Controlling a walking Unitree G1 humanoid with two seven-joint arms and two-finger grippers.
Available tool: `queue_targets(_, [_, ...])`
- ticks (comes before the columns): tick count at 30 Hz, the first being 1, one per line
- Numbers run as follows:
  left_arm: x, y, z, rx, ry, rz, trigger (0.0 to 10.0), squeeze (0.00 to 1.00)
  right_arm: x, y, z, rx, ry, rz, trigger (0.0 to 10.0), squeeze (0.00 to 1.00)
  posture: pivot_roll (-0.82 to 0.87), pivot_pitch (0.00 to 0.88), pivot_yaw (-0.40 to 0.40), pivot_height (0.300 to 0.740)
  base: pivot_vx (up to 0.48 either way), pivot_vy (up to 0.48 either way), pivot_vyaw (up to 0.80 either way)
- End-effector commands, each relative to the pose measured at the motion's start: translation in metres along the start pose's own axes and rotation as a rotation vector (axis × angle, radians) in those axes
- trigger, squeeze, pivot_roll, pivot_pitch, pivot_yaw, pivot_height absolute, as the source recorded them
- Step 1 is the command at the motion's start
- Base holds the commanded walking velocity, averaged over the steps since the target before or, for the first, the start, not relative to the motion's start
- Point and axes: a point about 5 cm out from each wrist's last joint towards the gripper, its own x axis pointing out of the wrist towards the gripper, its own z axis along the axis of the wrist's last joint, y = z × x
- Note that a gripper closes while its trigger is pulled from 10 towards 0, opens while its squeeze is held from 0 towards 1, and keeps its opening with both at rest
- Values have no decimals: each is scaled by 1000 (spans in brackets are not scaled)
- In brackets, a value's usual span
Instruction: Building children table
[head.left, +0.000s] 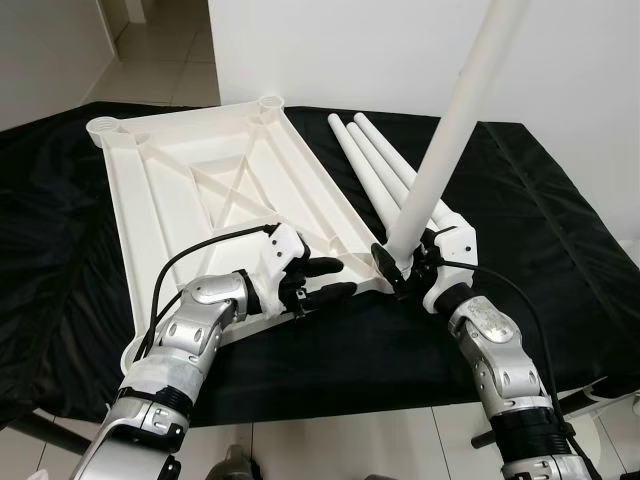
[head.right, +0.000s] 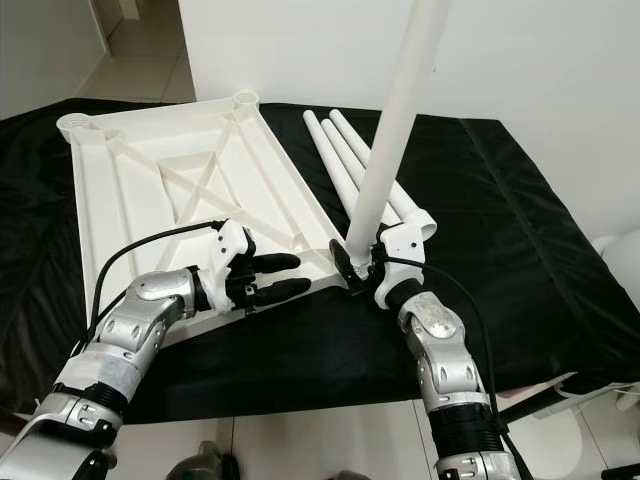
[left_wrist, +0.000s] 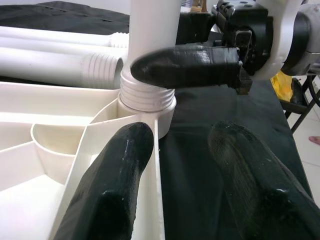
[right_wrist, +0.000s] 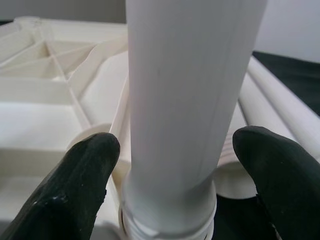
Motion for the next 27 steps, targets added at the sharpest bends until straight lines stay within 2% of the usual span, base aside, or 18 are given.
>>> queue_targets(1, [-1, 15, 2, -3, 4, 251, 10000, 0, 1, -2, 0, 5, 0, 18, 10000, 0, 12, 0, -29, 740, 0, 0, 0])
queue_targets(12, [1, 17, 6, -2, 20, 248, 10000, 0, 9, -11, -2, -24, 26, 116, 10000, 0, 15, 0, -26, 740, 0, 0, 0])
queue_targets(13, [2, 17, 7, 4, 19, 243, 10000, 0, 11, -12, -3, -23, 31, 134, 9216, 0, 16, 0, -28, 740, 0, 0, 0])
queue_targets(15, [2, 17, 7, 4, 19, 243, 10000, 0, 11, -12, -3, -23, 31, 134, 9216, 0, 16, 0, -28, 740, 0, 0, 0])
queue_targets(16, [2, 16, 7, 27, 23, 239, 10000, 0, 13, -13, -3, -20, 35, 149, 4196, 0, 17, 0, -30, 740, 0, 0, 0])
queue_targets(17, [3, 15, 6, 32, 25, 231, 10000, 0, 13, -13, -5, -11, 37, 158, 0, 0, 17, 0, -30, 740, 0, 0, 0])
queue_targets(26, [4, 13, 6, 43, 21, 224, 10000, 0, 11, -12, -10, 25, 49, 155, 0, 0, 19, 0, -39, 740, 0, 0, 0])
queue_targets(27, [4, 12, 6, 45, 20, 224, 10000, 0, 10, -10, -12, 40, 46, 134, 2863, 0, 17, 0, -40, 740, 0, 0, 0])
